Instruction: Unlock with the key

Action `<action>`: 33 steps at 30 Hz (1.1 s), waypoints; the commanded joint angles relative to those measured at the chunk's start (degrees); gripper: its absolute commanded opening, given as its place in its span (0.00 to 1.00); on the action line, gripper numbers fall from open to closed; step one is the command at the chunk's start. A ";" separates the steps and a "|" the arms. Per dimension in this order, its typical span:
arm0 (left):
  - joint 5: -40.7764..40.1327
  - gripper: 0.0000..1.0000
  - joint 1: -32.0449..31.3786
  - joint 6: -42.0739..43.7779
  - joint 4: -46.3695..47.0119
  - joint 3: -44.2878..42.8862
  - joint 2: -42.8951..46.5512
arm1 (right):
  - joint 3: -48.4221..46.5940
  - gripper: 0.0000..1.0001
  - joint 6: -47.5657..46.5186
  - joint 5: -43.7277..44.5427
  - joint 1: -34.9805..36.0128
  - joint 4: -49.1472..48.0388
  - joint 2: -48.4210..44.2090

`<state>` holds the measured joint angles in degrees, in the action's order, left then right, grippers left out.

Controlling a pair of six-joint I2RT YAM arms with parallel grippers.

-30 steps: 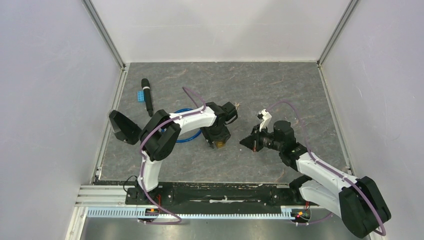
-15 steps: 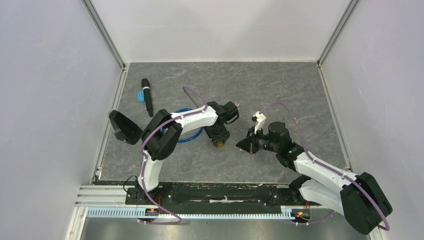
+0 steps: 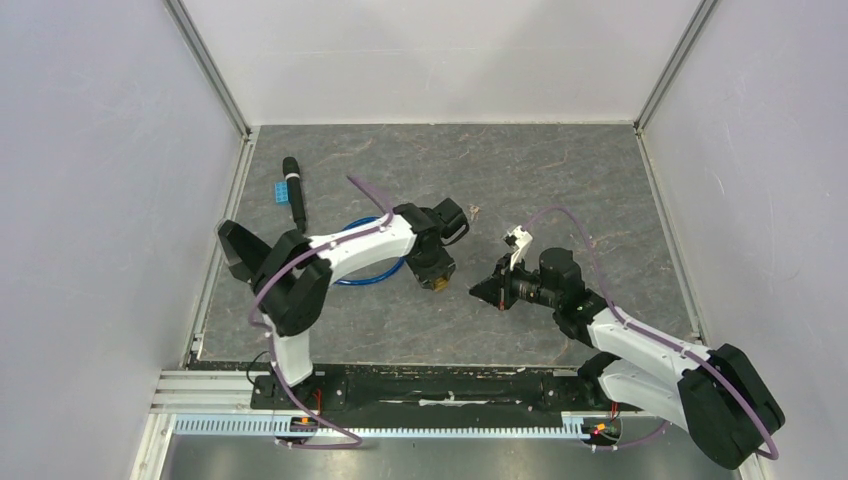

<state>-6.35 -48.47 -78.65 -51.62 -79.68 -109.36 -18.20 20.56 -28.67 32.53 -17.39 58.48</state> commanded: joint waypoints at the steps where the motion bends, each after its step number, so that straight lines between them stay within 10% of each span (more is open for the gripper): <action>1: 0.14 0.02 -0.13 -4.60 5.66 3.36 9.72 | 2.71 0.00 5.33 -1.39 0.50 -11.77 -0.29; 33: 0.55 0.02 -0.75 -12.84 21.13 16.90 27.43 | -1.06 0.00 14.43 -1.93 3.24 -26.81 10.47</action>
<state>-5.67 -48.80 -89.36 -33.80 -63.02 -83.96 -16.80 35.00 -29.98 35.51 -41.58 68.45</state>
